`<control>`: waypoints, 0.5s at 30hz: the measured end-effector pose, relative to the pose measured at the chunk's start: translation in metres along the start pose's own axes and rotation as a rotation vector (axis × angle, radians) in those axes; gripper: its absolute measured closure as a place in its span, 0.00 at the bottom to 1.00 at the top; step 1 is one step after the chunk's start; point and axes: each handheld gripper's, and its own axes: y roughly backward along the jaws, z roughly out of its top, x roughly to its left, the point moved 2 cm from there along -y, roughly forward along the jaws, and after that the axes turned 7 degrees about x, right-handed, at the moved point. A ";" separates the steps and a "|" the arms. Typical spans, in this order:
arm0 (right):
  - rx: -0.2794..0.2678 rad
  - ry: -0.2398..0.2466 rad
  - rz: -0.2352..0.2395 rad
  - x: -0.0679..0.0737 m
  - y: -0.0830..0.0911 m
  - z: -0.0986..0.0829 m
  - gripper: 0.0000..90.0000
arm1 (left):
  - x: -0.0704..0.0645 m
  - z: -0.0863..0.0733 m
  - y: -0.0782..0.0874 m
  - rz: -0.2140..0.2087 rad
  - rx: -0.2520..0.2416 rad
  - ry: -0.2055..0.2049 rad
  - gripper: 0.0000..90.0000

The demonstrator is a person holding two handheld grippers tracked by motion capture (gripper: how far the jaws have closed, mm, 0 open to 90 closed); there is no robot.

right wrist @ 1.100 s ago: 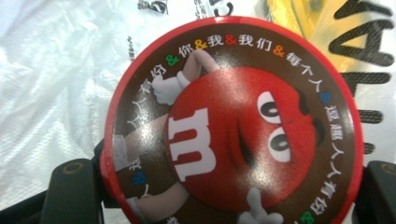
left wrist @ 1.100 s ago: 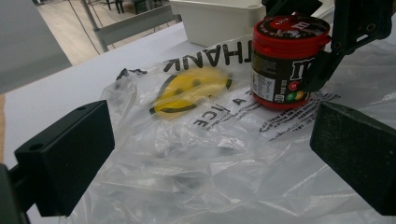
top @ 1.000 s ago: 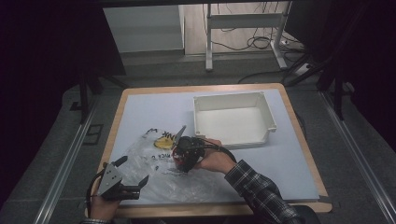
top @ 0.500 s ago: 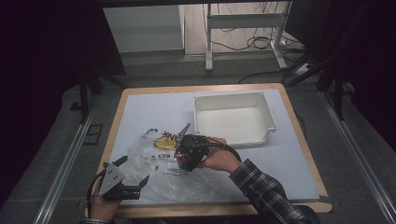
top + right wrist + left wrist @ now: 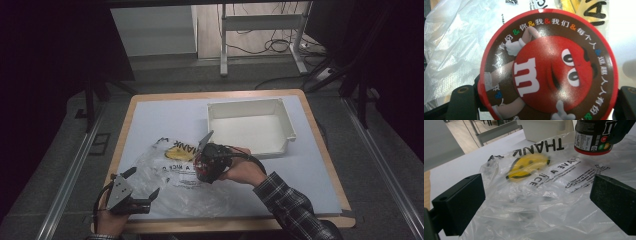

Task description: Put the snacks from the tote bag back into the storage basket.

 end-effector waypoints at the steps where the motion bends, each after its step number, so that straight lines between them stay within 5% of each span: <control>1: 0.000 -0.003 -0.001 0.000 0.001 -0.001 0.28 | 0.000 0.000 0.000 0.000 0.000 0.000 0.00; 15: -0.008 -0.041 -0.028 -0.008 0.015 -0.020 0.28 | 0.000 0.000 0.000 0.004 0.008 -0.010 0.00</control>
